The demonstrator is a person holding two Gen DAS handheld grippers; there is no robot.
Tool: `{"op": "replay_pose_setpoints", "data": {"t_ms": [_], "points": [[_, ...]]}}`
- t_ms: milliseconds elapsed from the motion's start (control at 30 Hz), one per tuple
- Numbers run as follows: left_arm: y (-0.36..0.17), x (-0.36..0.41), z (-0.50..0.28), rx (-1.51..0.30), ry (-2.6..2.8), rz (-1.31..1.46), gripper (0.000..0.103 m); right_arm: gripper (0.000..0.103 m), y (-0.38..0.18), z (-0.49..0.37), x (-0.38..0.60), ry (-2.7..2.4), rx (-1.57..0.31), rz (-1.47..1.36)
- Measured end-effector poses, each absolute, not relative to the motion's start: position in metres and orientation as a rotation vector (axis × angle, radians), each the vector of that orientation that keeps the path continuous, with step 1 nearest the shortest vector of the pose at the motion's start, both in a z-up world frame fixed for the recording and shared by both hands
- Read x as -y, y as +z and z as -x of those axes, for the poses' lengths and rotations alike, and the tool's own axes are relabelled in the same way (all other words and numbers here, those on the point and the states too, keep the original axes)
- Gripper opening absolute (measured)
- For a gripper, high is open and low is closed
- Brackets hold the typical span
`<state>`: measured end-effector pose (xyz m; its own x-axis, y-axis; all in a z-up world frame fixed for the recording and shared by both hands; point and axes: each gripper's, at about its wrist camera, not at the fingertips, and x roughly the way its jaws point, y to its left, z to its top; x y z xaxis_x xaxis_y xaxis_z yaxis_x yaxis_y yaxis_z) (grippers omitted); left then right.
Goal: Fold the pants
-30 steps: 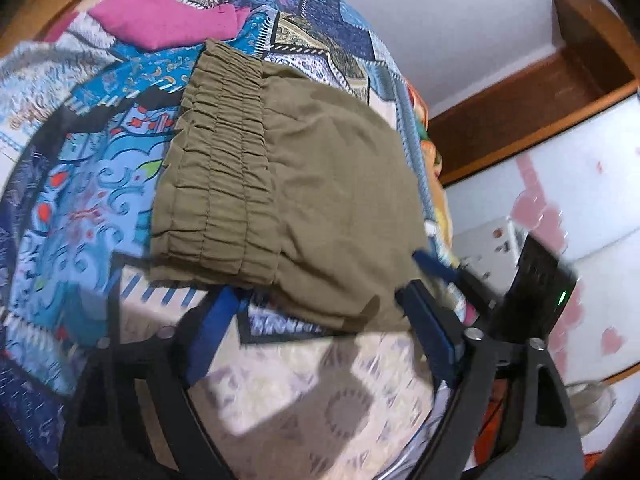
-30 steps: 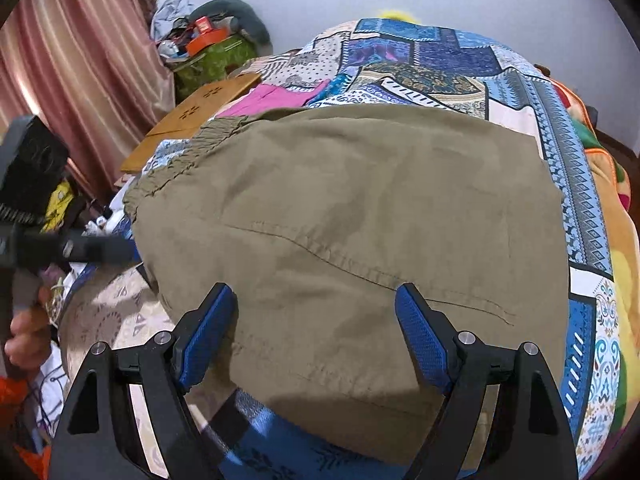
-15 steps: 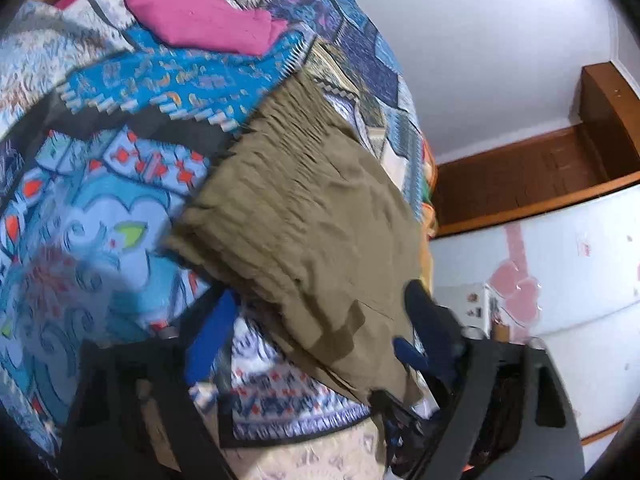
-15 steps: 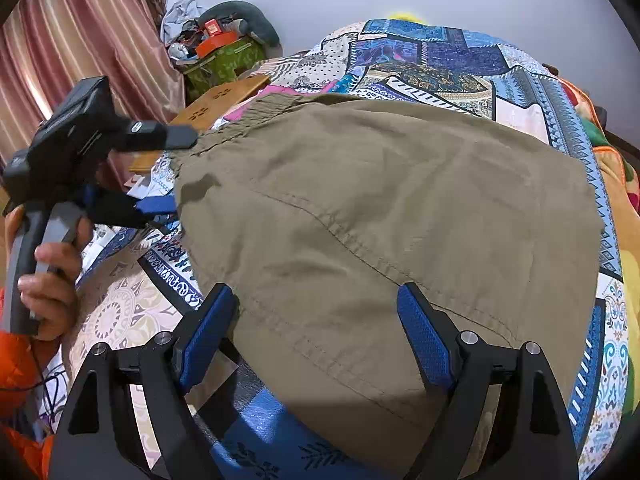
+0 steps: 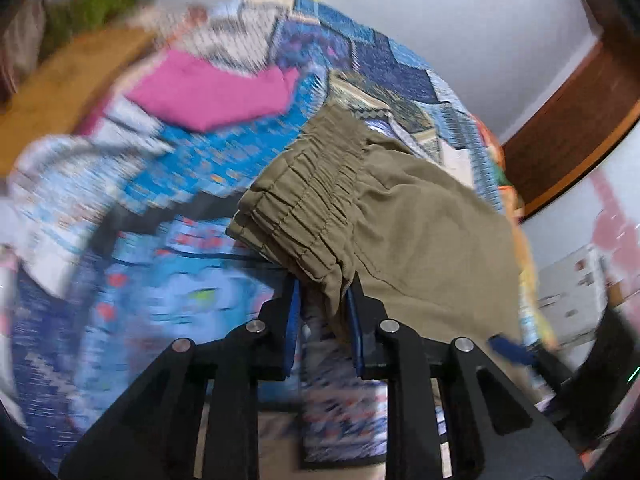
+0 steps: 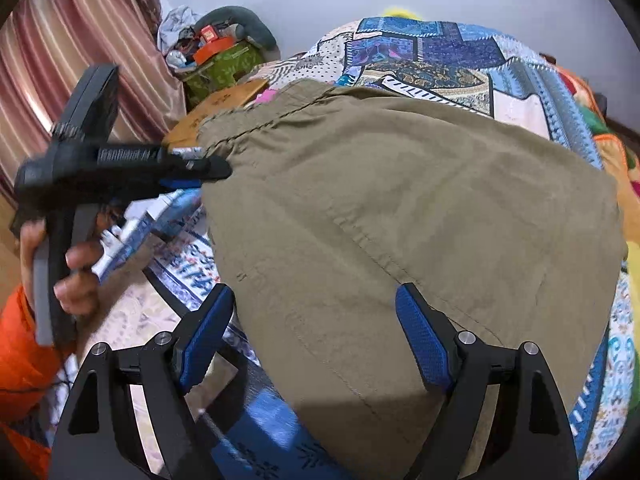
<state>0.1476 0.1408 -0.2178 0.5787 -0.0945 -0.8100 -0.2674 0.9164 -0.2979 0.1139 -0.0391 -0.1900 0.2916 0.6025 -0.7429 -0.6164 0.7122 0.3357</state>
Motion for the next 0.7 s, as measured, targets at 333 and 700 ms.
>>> {"op": "replay_pose_setpoints", "data": {"t_ms": [333, 700], "points": [[-0.200, -0.172, -0.072, -0.863, 0.419, 0.090, 0.014, 0.076, -0.182, -0.106, 0.025, 0.865, -0.992, -0.056], [-0.172, -0.175, -0.064, -0.825, 0.356, 0.072, 0.013, 0.076, -0.181, -0.093, 0.025, 0.822, -0.977, 0.025]]}}
